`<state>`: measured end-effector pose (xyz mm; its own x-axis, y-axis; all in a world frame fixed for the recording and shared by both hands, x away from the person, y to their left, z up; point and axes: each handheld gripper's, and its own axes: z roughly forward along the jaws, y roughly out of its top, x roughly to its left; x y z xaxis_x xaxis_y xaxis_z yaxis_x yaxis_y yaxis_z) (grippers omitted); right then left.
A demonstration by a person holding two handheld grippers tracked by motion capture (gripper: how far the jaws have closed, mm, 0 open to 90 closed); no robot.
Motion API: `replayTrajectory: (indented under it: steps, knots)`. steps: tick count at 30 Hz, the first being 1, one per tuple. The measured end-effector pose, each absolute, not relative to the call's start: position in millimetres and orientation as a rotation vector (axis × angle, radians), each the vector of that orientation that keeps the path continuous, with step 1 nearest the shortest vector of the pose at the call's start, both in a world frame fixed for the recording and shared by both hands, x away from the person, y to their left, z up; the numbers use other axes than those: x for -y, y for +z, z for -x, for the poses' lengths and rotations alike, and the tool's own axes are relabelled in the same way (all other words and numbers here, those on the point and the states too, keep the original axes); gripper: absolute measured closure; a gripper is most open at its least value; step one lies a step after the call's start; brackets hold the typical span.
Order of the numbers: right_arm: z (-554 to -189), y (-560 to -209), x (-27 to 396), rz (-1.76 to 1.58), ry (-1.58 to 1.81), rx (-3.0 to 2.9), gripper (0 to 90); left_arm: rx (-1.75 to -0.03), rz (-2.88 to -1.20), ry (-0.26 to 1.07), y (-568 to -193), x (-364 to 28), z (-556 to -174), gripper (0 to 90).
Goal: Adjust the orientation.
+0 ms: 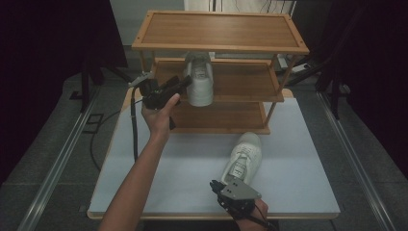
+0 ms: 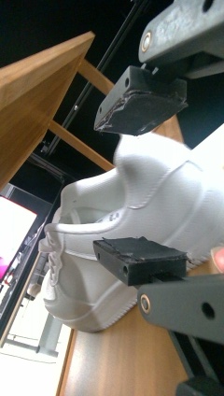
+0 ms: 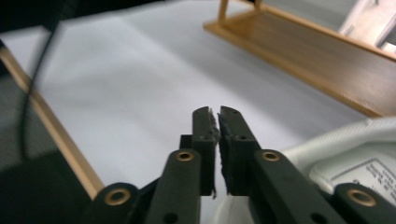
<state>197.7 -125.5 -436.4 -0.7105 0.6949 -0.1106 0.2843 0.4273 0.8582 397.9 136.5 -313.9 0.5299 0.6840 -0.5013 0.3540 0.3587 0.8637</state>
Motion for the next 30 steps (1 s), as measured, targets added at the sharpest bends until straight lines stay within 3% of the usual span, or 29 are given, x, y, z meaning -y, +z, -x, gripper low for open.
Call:
replayTrajectory:
  steps: [11,30]
  knots:
    - [-187,-445,132,-0.820,1.098,-2.233,89.3,-1.014,-1.313,0.232,-331,-157,-356,32.9]
    - [-166,-447,209,-0.962,1.147,-2.160,89.2,-1.043,-1.417,0.172,-410,-186,-289,33.4]
